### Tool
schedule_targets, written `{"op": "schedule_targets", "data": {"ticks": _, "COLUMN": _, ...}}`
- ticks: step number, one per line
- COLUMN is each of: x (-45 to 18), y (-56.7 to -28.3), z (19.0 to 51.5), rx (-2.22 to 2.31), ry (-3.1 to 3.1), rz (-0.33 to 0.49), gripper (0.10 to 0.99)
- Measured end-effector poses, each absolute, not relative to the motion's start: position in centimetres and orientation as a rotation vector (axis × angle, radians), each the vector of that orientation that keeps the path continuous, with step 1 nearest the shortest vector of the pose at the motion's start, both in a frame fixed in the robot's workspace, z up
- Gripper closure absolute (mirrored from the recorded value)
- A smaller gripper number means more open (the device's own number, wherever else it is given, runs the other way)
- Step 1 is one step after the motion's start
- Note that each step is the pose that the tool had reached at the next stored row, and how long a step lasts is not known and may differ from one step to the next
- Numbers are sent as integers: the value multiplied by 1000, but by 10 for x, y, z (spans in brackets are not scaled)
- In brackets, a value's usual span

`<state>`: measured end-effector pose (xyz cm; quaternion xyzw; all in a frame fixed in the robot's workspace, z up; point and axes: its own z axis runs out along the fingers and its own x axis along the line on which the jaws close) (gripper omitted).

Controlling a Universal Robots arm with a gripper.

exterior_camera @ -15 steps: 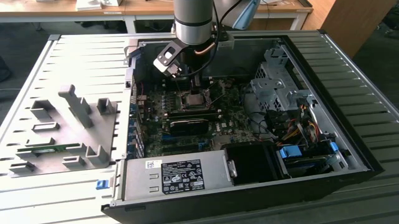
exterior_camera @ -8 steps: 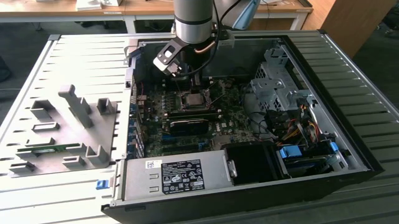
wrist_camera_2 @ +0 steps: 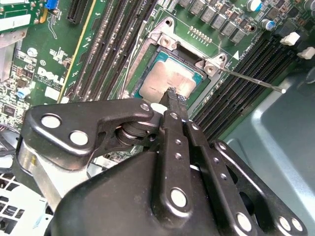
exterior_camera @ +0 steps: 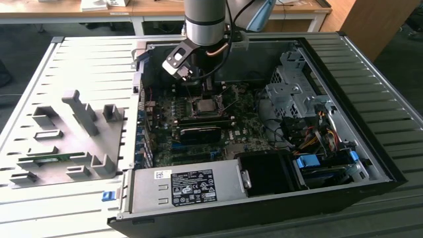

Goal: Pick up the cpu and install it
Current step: 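Close the cpu cover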

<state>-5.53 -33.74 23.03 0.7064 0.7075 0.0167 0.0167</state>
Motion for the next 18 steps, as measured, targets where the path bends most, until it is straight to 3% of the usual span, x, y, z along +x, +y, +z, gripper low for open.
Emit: {"op": "schedule_targets", "data": {"ticks": 18, "x": -56, "y": -344, "z": 270, "rx": 2197, "ry": 2199, "rz": 52, "gripper": 980}}
